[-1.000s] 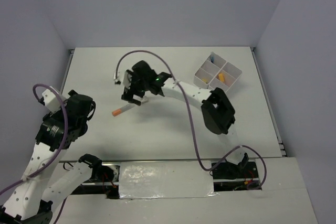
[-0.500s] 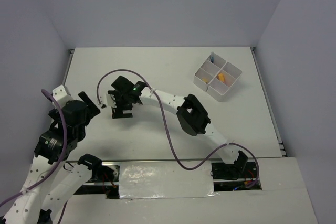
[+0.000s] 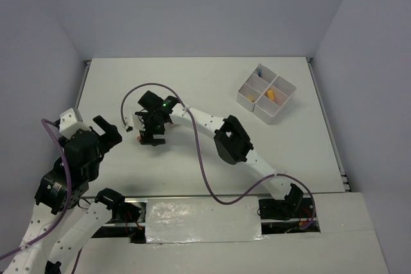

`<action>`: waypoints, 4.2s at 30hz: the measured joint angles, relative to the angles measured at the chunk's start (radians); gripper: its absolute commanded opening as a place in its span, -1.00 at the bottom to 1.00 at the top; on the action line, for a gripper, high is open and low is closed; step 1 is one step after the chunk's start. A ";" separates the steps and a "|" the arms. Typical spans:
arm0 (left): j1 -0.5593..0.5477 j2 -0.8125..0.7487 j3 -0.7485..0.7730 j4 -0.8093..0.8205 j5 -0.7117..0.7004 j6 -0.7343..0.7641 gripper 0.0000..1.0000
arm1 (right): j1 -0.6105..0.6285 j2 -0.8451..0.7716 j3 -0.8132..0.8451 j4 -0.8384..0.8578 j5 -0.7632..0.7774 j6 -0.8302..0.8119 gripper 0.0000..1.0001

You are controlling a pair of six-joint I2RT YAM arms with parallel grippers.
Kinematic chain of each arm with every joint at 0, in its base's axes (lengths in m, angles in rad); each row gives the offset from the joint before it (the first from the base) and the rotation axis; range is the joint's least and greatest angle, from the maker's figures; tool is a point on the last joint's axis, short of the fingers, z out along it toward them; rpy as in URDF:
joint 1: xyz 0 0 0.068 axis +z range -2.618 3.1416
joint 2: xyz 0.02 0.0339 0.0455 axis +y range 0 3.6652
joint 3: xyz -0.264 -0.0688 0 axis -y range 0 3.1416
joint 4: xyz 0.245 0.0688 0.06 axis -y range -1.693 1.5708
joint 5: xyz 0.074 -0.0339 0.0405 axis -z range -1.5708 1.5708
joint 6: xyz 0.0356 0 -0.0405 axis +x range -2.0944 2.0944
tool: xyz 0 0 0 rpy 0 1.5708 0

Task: Sort the stationery into containers
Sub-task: Pick up the stationery from the center of the board, then place the stationery in the storage box.

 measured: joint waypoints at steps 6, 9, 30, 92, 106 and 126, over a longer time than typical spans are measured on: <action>-0.022 -0.018 -0.003 0.007 0.018 0.002 0.99 | -0.003 0.014 0.028 -0.074 -0.006 0.000 0.62; -0.022 -0.022 -0.004 0.013 0.024 0.015 0.99 | -0.003 0.015 0.031 -0.093 -0.009 -0.005 -0.27; 0.000 -0.031 -0.023 0.059 0.098 0.076 0.99 | 0.054 0.002 -0.034 0.025 -0.085 0.237 0.45; 0.000 -0.062 -0.047 0.104 0.186 0.104 0.99 | -0.790 -1.095 -1.443 1.111 0.163 0.545 -1.00; -0.007 -0.032 -0.052 0.111 0.216 0.108 0.99 | -1.005 -1.137 -1.583 1.332 -0.042 0.575 -0.98; -0.008 -0.014 -0.052 0.125 0.236 0.128 0.99 | -1.120 -1.003 -1.490 1.288 -0.281 0.530 -0.78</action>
